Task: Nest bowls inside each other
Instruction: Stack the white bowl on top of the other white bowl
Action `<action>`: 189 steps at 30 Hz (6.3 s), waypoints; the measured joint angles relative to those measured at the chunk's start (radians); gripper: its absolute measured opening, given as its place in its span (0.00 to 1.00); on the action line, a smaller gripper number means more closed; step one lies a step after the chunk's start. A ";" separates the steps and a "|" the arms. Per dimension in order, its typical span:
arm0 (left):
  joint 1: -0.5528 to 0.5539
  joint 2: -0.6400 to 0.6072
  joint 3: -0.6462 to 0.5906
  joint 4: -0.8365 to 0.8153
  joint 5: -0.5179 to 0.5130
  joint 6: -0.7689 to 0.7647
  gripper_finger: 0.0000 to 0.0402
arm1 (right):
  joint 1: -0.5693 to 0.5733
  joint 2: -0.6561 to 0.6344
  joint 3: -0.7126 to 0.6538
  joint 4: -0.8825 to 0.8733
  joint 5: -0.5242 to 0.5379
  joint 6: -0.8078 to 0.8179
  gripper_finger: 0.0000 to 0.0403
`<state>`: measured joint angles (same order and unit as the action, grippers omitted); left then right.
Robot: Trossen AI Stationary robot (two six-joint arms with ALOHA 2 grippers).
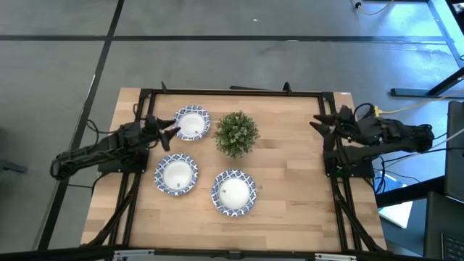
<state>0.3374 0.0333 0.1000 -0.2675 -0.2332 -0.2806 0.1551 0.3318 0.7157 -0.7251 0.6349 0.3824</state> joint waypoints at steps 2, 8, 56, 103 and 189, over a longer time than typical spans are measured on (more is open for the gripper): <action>0.000 0.033 0.035 -0.071 0.003 0.002 0.49 | 0.000 0.000 0.004 0.005 0.000 -0.001 0.42; 0.000 0.175 0.131 -0.105 -0.007 0.051 0.49 | -0.001 0.001 0.004 0.037 0.000 -0.002 0.42; -0.117 1.088 0.415 -0.143 0.007 0.206 0.49 | 0.000 0.002 0.005 0.054 0.017 0.005 0.42; -0.040 1.185 0.415 -0.140 0.013 0.205 0.10 | 0.000 0.002 0.005 0.041 -0.009 0.002 0.42; -0.889 1.736 1.296 -0.350 -0.160 0.147 0.00 | -0.001 0.002 0.005 -0.012 -0.009 0.212 0.42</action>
<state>-0.5519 1.7689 1.3956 -0.6171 -0.3933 -0.1339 0.1543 0.3336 0.7212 -0.7366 0.6258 0.5949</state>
